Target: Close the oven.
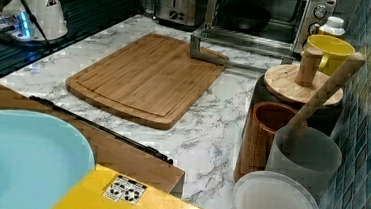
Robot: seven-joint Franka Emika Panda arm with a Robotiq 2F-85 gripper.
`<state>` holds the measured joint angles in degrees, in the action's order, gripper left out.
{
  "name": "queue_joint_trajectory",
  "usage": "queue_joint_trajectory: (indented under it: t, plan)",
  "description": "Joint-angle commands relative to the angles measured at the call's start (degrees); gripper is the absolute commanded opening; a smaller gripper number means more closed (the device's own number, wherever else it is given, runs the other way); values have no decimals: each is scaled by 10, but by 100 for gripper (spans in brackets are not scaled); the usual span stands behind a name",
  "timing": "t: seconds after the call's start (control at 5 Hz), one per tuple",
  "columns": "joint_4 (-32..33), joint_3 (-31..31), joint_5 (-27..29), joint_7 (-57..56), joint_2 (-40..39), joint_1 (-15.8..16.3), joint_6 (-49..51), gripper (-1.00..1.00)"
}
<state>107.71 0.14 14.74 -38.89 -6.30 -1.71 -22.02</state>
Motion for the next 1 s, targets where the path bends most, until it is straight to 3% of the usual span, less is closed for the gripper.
queue_joint_trajectory:
  t: [0.2,0.6,1.0]
  plan:
    - [-97,-2,229,-265,-96,-57,15,-100]
    - [-131,16,302,-374,-155,-75,20,-100]
    - [-155,35,305,-410,-213,-81,24,-100]
